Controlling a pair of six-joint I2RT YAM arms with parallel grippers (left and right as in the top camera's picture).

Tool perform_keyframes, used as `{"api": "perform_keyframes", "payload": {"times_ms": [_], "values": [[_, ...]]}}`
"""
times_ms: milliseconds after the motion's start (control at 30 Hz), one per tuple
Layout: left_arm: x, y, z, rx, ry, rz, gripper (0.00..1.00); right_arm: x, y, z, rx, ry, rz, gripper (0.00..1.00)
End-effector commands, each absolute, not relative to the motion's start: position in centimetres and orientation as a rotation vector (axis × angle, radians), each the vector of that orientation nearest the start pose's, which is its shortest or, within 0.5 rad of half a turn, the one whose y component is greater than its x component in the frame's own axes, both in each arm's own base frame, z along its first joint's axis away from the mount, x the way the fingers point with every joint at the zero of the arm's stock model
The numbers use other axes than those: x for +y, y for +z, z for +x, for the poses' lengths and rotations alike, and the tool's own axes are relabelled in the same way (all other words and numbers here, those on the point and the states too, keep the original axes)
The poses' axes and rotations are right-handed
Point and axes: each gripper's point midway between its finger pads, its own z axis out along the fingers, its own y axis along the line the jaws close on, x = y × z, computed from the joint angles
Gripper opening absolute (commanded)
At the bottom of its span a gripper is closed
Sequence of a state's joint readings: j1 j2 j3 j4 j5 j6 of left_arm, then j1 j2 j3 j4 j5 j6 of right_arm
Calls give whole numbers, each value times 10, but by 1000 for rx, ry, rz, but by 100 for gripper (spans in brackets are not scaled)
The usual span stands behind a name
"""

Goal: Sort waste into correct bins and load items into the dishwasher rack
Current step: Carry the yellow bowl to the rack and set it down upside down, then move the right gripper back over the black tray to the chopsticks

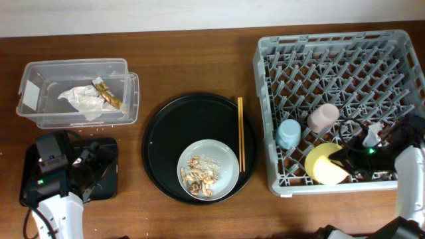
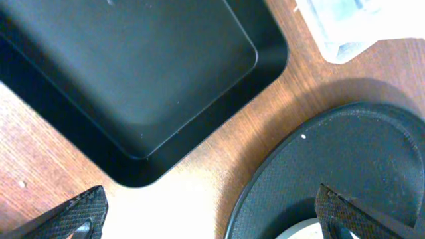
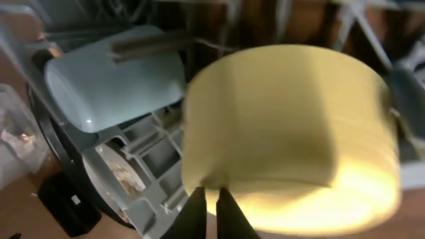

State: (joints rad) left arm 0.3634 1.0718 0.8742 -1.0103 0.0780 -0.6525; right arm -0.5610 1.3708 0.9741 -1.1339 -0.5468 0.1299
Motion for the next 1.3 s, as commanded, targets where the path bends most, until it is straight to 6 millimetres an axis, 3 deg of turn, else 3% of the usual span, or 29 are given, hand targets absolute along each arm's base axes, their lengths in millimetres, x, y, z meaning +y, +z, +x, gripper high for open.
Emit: {"api": "perform_keyframes", "payload": {"times_ms": [0,100,300,433,500,600,700,767,867,933,1133,1267], "values": [[71,127,222,2437,-187,-1358,99,-32,114,256,2693,775,969,8],[71,127,222,2437,-187,-1358,99,-27,122,271,2654,784,942,4],[71,127,222,2437,-187,-1358,99,-33,184,301,2543,793,824,7],[71,127,222,2437,-187,-1358,99,-44,234,292,2575,637,753,19],[71,127,222,2437,-187,-1358,99,-46,249,278,2626,536,712,35],[71,127,222,2437,-187,-1358,99,-51,236,259,2752,309,758,33],[71,127,222,2437,-187,-1358,99,-36,207,255,2842,298,709,14],[71,127,222,2437,-187,-1358,99,-36,178,250,2892,257,777,4],[71,127,222,2437,-187,-1358,99,-29,137,242,2955,273,796,4],[71,127,222,2437,-187,-1358,99,-23,122,240,2975,286,774,4],[71,127,222,2437,-187,-1358,99,-5,95,230,3027,294,746,4],[71,127,222,2437,-187,-1358,99,-6,108,241,2992,296,729,4]]}}
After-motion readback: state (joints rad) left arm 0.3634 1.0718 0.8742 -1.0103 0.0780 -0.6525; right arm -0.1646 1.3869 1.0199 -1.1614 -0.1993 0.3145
